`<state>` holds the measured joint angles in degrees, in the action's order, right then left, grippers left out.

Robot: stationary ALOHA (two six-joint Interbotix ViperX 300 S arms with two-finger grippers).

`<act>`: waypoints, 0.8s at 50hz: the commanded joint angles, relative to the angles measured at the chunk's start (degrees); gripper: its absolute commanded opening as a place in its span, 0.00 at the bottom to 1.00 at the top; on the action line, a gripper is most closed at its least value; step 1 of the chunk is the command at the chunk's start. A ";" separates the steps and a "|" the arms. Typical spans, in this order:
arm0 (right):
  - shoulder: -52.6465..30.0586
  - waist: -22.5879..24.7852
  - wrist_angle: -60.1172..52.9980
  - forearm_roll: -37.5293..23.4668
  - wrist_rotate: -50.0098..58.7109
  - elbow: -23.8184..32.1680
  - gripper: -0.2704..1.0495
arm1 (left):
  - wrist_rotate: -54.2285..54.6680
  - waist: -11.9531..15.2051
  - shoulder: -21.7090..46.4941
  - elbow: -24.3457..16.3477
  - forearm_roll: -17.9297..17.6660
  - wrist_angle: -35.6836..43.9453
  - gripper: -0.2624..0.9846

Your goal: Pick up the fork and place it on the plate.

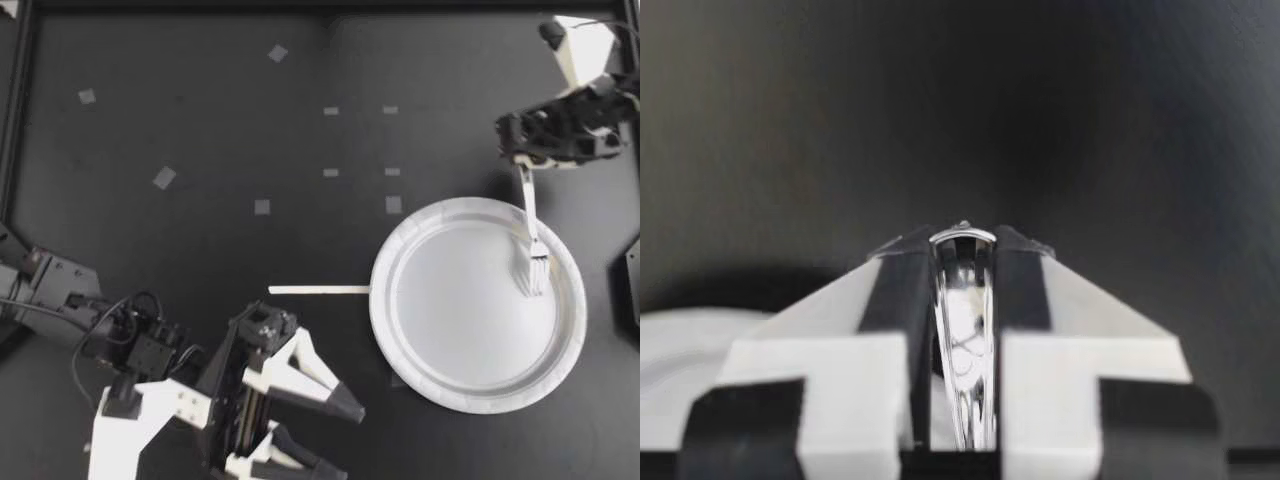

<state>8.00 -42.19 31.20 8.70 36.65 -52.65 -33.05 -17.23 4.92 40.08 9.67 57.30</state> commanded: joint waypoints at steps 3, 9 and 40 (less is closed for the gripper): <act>-0.79 -0.35 0.09 -1.23 -0.44 1.76 0.08 | 0.35 -0.53 -2.20 0.35 0.00 0.62 0.90; -0.53 -0.44 0.09 -1.32 -0.09 1.93 0.08 | 0.00 -0.53 -2.20 0.18 0.00 0.62 0.90; -4.39 -0.35 0.53 -1.05 -3.08 3.96 0.28 | 0.09 -0.53 -2.20 0.53 0.00 0.62 0.90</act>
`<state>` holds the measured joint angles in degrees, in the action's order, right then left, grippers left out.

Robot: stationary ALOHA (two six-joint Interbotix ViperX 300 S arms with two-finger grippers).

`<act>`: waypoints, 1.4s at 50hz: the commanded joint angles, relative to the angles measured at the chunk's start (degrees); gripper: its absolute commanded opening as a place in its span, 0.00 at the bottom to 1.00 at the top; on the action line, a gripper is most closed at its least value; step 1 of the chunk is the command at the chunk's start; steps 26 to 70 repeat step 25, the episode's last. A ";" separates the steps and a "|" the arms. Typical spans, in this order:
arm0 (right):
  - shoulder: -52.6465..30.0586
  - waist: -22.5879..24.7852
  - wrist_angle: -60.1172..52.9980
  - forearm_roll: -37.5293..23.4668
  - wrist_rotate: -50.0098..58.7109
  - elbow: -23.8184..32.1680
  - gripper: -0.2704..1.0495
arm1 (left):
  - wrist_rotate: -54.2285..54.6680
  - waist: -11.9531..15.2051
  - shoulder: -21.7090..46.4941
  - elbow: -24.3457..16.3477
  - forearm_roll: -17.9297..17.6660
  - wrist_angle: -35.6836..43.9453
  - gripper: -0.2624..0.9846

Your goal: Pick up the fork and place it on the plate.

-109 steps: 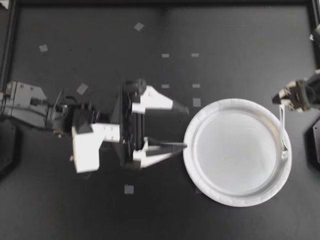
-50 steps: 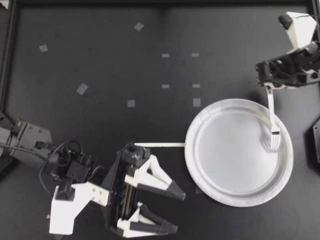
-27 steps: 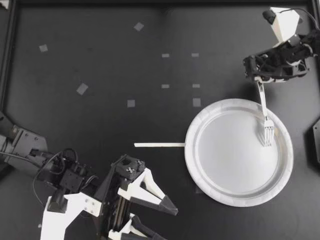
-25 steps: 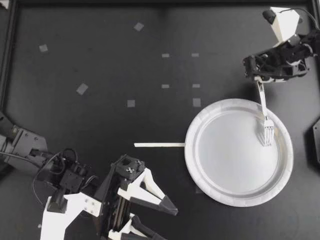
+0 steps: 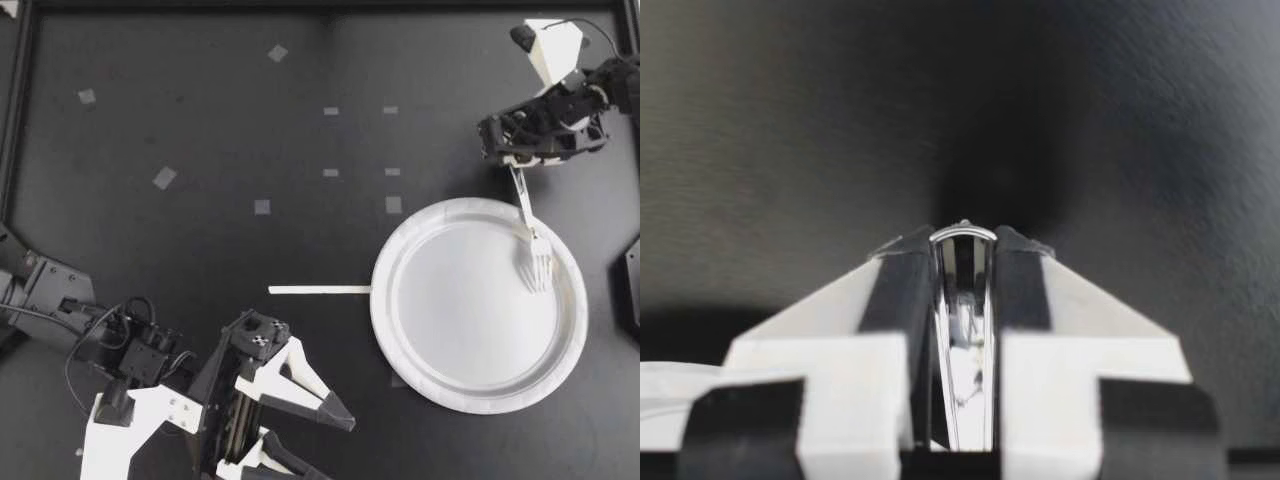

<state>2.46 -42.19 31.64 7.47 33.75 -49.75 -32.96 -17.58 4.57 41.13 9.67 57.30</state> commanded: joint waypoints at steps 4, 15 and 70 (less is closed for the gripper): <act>0.97 -0.35 0.26 0.26 -0.09 1.05 0.44 | 0.00 -0.18 -1.76 -0.62 0.00 0.62 0.90; 1.93 -0.35 0.53 0.35 0.00 1.23 0.71 | -0.18 -0.18 -1.49 -0.88 0.00 0.62 0.90; 5.54 0.53 0.62 0.88 -0.18 2.20 0.71 | -0.18 -0.18 -1.49 -0.88 0.00 0.44 0.90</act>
